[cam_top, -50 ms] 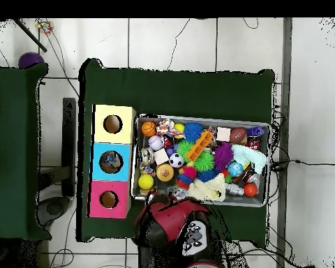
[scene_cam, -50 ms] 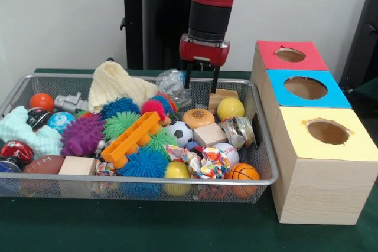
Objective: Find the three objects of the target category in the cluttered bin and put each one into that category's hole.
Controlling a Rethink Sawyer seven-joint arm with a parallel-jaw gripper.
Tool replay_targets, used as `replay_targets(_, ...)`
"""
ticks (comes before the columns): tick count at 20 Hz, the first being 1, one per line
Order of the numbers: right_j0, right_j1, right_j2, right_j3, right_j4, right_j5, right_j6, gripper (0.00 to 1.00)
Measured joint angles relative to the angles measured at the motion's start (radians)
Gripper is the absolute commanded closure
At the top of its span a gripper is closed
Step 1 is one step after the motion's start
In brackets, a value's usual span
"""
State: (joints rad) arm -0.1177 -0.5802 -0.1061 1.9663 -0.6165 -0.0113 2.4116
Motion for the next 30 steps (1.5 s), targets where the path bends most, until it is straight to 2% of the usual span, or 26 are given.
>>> replay_targets(12,-0.062,-0.002,0.045,0.000,-0.024,0.000,0.000,0.00)
replay_targets(26,-0.194,-0.027,0.132,0.000,-0.112,0.001,0.000,0.00)
replay_targets(27,-0.202,-0.030,0.136,0.000,-0.118,0.001,0.000,1.00)
replay_targets(30,-0.233,-0.038,0.161,0.002,-0.153,0.006,0.000,1.00)
